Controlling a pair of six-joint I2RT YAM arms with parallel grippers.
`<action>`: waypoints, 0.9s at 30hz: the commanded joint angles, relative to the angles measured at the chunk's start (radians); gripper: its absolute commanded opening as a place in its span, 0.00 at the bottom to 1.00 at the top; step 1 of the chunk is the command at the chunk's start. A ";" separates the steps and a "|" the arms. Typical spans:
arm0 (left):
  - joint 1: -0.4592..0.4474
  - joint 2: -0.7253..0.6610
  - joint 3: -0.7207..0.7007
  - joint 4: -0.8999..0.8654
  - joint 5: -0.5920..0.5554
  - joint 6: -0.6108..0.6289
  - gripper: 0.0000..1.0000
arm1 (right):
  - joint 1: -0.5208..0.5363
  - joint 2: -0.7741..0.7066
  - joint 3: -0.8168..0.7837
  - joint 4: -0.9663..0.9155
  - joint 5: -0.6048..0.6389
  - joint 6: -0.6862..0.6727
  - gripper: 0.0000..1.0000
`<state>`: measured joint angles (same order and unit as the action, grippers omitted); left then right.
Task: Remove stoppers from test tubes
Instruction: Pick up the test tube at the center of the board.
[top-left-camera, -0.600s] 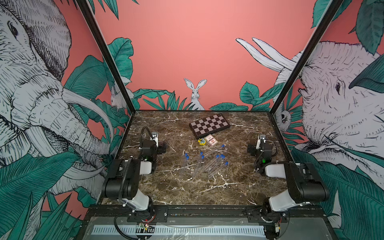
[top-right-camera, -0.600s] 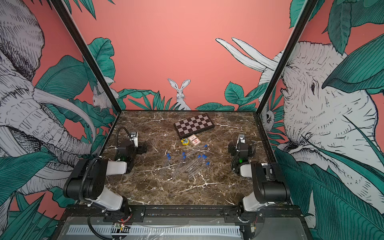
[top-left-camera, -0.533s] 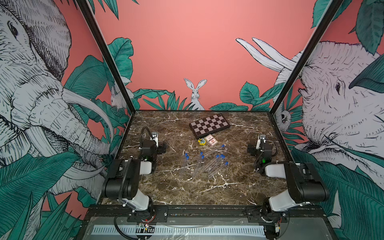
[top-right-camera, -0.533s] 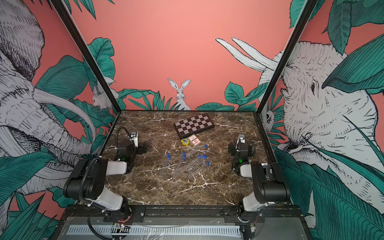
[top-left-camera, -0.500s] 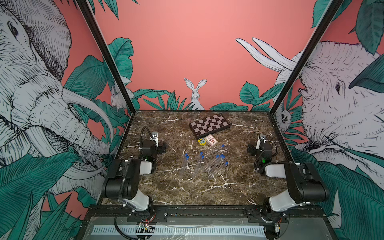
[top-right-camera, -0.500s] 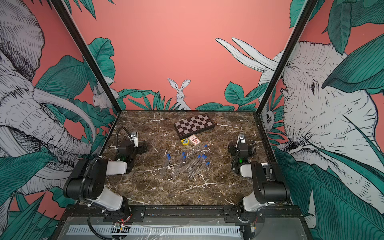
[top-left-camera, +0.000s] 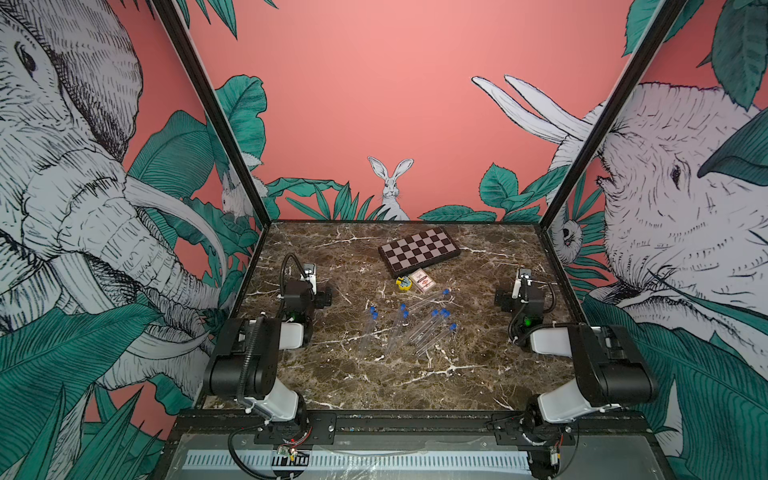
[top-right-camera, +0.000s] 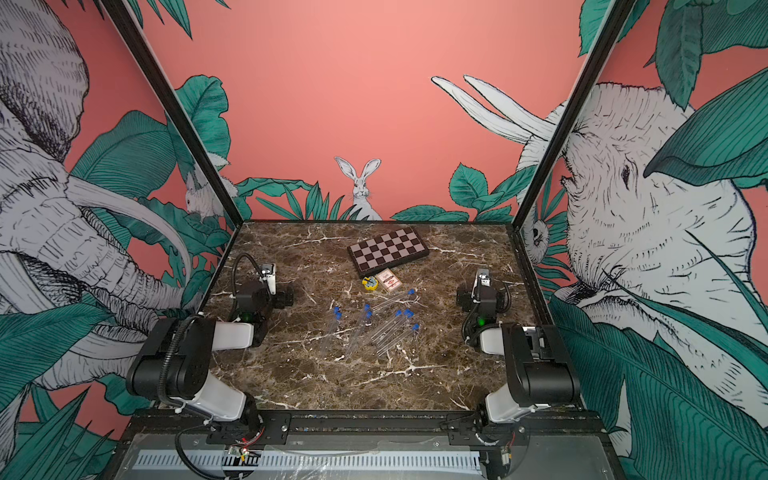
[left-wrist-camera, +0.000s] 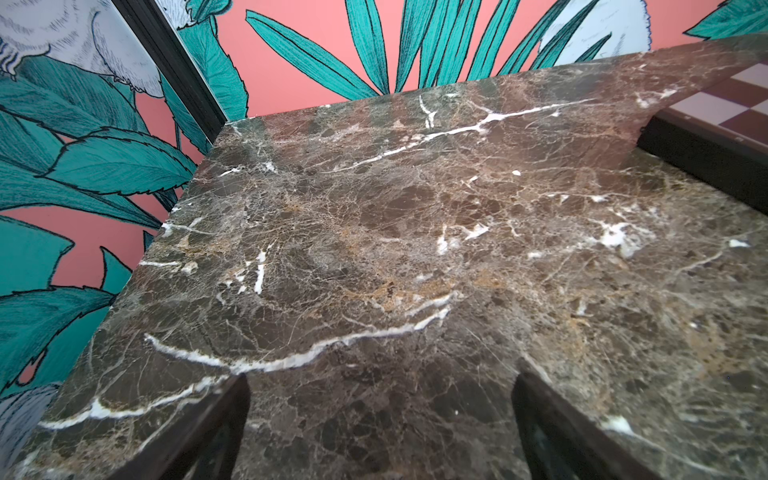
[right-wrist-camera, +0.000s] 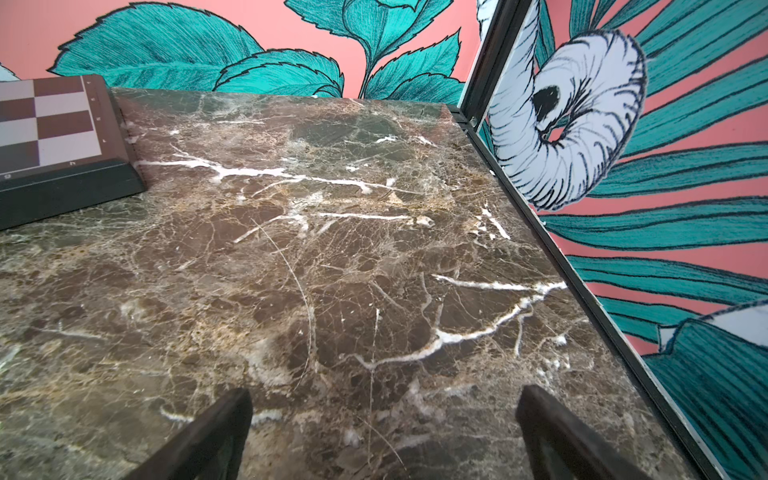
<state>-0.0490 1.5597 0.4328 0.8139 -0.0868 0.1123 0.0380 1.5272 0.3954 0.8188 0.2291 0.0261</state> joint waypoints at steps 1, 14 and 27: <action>0.002 -0.016 -0.010 0.026 0.007 -0.006 0.99 | 0.003 -0.001 -0.010 0.048 0.013 0.008 0.99; 0.001 -0.033 -0.016 0.050 -0.007 -0.005 1.00 | 0.004 -0.004 -0.013 0.052 0.013 0.008 0.99; -0.037 -0.513 0.298 -1.013 -0.107 -0.299 0.99 | 0.011 -0.272 0.348 -0.810 -0.034 0.178 0.99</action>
<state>-0.0666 1.0771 0.6479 0.1448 -0.1703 -0.0635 0.0410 1.2705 0.6685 0.3035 0.2623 0.1261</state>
